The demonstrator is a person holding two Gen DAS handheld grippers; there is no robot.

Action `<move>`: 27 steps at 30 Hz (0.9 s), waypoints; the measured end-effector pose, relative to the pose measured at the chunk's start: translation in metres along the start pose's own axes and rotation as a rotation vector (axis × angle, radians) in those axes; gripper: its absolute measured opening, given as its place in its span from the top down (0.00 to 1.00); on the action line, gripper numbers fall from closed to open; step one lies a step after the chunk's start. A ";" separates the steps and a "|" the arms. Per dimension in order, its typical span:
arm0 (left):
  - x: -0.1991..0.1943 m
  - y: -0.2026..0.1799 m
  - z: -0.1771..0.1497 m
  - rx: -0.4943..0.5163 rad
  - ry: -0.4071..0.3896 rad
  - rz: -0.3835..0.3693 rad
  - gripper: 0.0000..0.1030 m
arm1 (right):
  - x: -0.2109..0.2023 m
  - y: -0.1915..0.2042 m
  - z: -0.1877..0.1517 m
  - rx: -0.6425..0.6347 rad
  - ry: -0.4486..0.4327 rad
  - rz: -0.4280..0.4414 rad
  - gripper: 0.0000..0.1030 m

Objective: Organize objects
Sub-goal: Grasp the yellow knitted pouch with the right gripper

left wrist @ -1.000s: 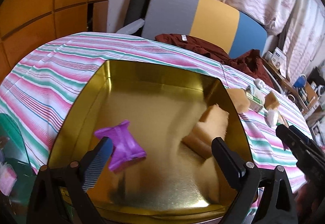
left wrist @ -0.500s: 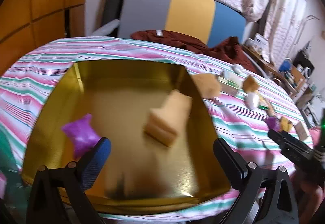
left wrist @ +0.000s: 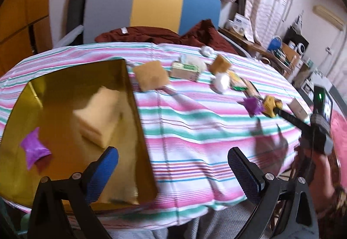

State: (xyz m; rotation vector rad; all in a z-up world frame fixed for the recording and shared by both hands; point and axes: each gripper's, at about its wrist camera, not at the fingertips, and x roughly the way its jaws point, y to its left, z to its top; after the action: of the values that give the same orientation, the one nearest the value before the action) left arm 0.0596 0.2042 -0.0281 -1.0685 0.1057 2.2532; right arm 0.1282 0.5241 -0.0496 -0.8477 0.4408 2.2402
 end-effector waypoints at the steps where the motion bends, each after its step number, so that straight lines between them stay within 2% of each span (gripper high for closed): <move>1: 0.002 -0.004 0.000 0.009 0.005 -0.004 0.01 | 0.003 -0.005 0.005 0.002 -0.011 -0.005 0.28; 6: 0.010 -0.030 -0.002 0.058 0.033 -0.030 0.01 | 0.023 -0.015 0.027 0.017 -0.019 0.024 0.28; 8: 0.014 -0.040 0.000 0.078 0.043 -0.043 0.01 | 0.034 -0.011 0.031 -0.014 -0.011 0.043 0.29; 10: 0.016 -0.049 0.001 0.097 0.048 -0.048 0.01 | 0.044 -0.006 0.031 -0.044 -0.001 0.022 0.29; 12: 0.019 -0.055 0.002 0.116 0.052 -0.046 0.01 | 0.052 -0.006 0.030 -0.053 -0.001 0.035 0.36; 13: 0.021 -0.059 0.003 0.126 0.055 -0.045 0.01 | 0.055 -0.006 0.028 -0.056 -0.002 0.042 0.46; 17: 0.031 -0.070 0.010 0.141 0.061 -0.047 0.01 | 0.059 -0.002 0.022 -0.101 -0.046 0.027 0.53; 22: 0.053 -0.093 0.032 0.131 0.054 -0.061 0.01 | 0.051 -0.013 0.016 -0.038 -0.111 -0.041 0.61; 27: 0.091 -0.123 0.056 0.123 0.081 -0.094 0.01 | 0.051 -0.023 0.014 0.017 -0.131 -0.061 0.61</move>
State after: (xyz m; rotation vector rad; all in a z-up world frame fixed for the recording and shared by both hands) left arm 0.0503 0.3666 -0.0333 -1.0764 0.2201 2.0917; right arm 0.1104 0.5719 -0.0753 -0.6911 0.3671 2.2169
